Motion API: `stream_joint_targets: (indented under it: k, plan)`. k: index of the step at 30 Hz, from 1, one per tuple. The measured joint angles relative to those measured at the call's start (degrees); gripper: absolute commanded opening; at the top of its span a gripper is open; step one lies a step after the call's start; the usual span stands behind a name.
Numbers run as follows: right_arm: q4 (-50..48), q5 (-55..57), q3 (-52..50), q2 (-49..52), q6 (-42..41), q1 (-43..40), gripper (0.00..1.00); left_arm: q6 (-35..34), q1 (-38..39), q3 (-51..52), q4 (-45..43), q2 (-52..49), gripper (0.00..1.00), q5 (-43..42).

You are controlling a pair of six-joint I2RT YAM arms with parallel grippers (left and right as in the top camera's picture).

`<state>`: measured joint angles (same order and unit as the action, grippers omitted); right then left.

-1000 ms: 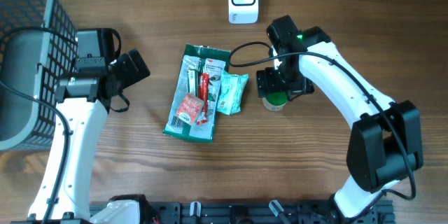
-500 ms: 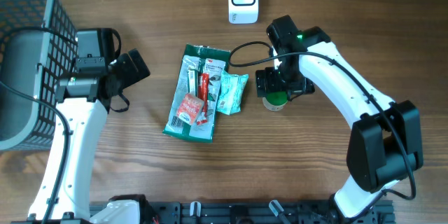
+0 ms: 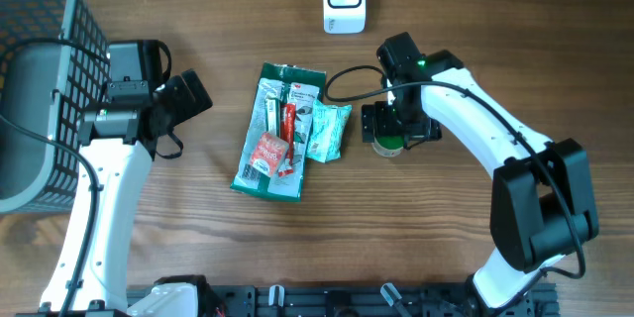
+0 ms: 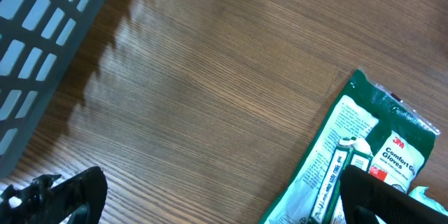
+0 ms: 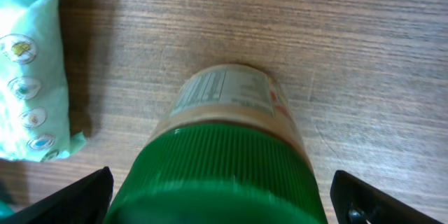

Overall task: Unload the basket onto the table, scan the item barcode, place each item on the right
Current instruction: 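Lower the right gripper and close it around the jar cap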

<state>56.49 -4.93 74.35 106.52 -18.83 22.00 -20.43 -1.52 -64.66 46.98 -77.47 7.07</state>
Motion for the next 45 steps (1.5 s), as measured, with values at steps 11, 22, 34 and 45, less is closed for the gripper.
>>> stream_joint_targets:
  k: [11, 22, 34, 45]
  plan:
    - [-5.6, -0.2, -2.9, 0.0, -4.6, 0.0, 0.96, 0.0, 0.0, 0.0, 0.0, 0.0, 1.00, 0.0]
    - [-5.4, 1.4, -2.9, 0.0, -8.0, 0.0, 0.88, 0.0, 0.0, 0.0, 0.0, 0.0, 1.00, 0.0]
    - [-3.8, 1.7, -2.9, 0.0, -9.5, 0.0, 0.81, 0.0, 0.0, 0.0, 0.0, 0.0, 1.00, 0.0]
    - [-3.8, 1.7, -2.9, 0.0, -9.5, 0.0, 0.68, 0.0, 0.0, 0.0, 0.0, 0.0, 1.00, 0.0]
